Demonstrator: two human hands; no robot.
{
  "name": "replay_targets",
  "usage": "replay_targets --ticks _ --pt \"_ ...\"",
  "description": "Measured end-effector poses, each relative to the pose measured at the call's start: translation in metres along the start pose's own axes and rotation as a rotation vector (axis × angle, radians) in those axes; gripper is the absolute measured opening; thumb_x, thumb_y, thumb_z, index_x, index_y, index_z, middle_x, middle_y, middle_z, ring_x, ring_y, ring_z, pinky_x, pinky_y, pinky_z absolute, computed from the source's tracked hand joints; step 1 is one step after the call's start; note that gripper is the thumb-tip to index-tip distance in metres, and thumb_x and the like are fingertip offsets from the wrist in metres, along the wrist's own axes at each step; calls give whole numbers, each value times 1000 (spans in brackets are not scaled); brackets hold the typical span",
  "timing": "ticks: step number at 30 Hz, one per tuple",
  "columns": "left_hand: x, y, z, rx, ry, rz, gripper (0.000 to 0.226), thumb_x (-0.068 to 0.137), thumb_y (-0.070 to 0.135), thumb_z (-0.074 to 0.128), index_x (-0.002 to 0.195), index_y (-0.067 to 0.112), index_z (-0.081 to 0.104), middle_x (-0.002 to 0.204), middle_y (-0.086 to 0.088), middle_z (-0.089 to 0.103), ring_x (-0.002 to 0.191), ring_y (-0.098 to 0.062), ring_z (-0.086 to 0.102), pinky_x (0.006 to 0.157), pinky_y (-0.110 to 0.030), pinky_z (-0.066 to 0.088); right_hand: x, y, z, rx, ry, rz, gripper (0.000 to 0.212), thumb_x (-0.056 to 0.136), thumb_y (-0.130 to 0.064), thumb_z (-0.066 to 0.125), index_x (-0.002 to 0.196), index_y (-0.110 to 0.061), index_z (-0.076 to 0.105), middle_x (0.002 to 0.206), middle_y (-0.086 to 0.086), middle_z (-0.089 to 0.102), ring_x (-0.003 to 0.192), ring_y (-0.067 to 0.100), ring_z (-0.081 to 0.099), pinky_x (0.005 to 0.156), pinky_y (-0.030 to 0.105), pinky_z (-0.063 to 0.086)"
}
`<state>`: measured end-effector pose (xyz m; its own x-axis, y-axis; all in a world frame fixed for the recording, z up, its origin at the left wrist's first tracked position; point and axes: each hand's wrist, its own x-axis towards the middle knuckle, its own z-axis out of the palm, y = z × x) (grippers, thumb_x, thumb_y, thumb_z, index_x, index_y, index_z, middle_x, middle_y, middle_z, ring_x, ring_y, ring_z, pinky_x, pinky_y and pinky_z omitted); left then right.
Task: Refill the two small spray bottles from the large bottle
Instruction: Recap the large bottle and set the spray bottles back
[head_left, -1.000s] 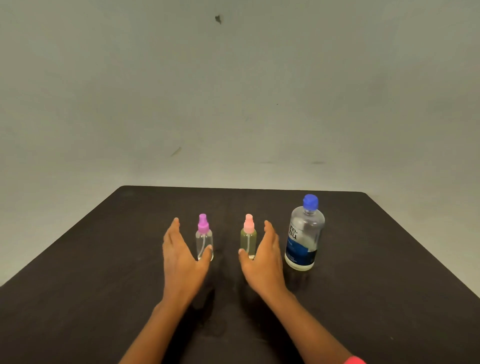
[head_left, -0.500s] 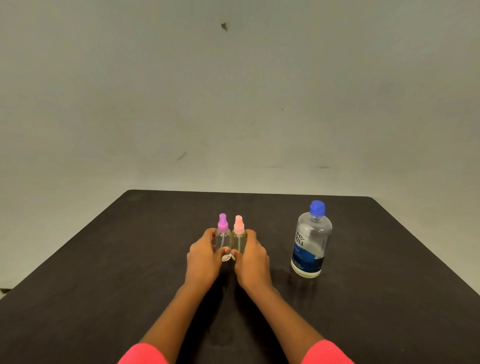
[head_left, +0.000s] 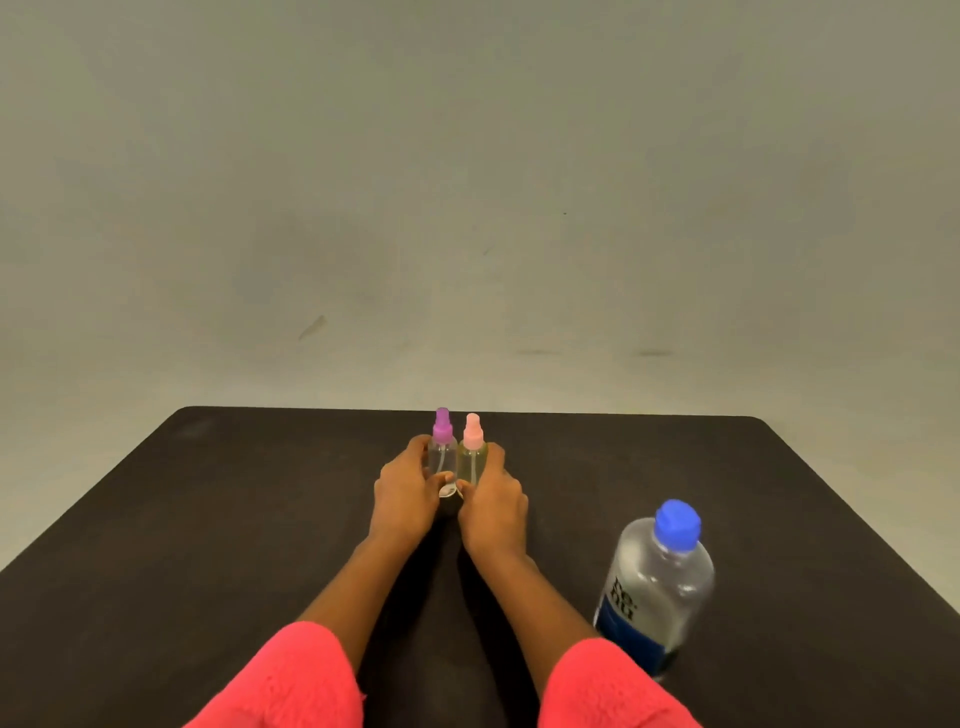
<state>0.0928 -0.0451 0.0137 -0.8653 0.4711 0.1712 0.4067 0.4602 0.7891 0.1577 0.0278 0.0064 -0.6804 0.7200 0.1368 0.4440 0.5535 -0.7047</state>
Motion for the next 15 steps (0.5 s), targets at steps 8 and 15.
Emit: replay_targets --ticks 8,15 --pt "57 0 11 33 -17 -19 38 88 13 63 125 14 51 110 -6 65 101 -22 62 81 -27 41 54 -10 12 -36 -12 66 43 93 -13 57 131 -15 37 117 9 61 106 27 60 88 38 48" --pt "97 -3 16 -4 -13 -41 35 87 11 64 121 14 53 106 -4 66 101 -21 63 81 -27 45 92 -15 21 -37 -32 122 48 94 -12 55 137 -13 35 121 11 59 111 29 58 90 37 46"
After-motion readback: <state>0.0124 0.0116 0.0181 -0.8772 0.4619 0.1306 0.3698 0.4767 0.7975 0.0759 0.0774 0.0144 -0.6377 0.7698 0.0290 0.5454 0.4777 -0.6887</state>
